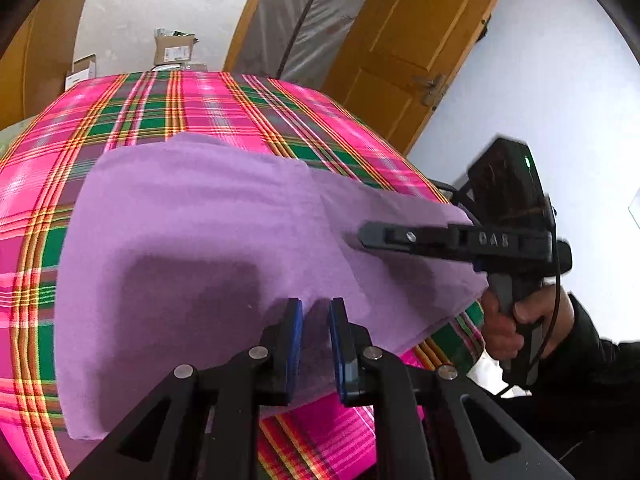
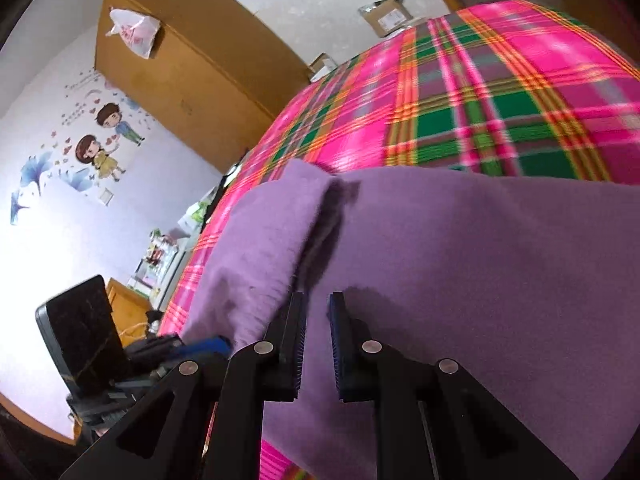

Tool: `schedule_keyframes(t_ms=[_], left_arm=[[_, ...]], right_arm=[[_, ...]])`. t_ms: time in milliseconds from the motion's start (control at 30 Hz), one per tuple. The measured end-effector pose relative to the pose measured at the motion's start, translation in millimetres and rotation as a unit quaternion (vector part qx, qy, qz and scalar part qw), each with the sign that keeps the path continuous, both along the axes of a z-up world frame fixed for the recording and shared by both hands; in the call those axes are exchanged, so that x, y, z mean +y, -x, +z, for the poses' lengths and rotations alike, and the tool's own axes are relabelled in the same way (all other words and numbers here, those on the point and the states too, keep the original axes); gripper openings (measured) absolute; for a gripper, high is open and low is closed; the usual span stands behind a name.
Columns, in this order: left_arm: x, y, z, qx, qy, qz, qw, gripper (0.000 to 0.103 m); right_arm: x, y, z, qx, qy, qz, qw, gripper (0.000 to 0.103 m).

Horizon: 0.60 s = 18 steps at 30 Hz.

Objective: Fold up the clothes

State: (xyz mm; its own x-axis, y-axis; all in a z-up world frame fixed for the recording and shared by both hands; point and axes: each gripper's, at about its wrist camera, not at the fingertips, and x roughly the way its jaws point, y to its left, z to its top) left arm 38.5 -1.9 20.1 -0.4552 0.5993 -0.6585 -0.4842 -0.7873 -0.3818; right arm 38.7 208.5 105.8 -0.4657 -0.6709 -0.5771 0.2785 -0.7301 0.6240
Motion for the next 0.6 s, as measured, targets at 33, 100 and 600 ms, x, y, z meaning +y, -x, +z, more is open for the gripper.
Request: schedule_keyframes(t_ms=[33,100,600], left_arm=[[-0.4,0.8,-0.9,-0.001,0.001,0.001,1.0000,0.013],[-0.9,1.8,-2.9,-0.004,0.002,0.002,1.0000,0.013],[12.0,9.7,8.9,0.007,0.008,-0.009,0.9999,0.013]], right_arm=[[6.2,-0.8,-2.1,-0.002,0.000,-0.008,1.000,0.014],[22.4,-1.9,-6.2,-0.009,0.003,-0.030,0.999,0.013],[98.7,4.5,-2.8,-0.013,0.022,-0.142,0.989,0.014]])
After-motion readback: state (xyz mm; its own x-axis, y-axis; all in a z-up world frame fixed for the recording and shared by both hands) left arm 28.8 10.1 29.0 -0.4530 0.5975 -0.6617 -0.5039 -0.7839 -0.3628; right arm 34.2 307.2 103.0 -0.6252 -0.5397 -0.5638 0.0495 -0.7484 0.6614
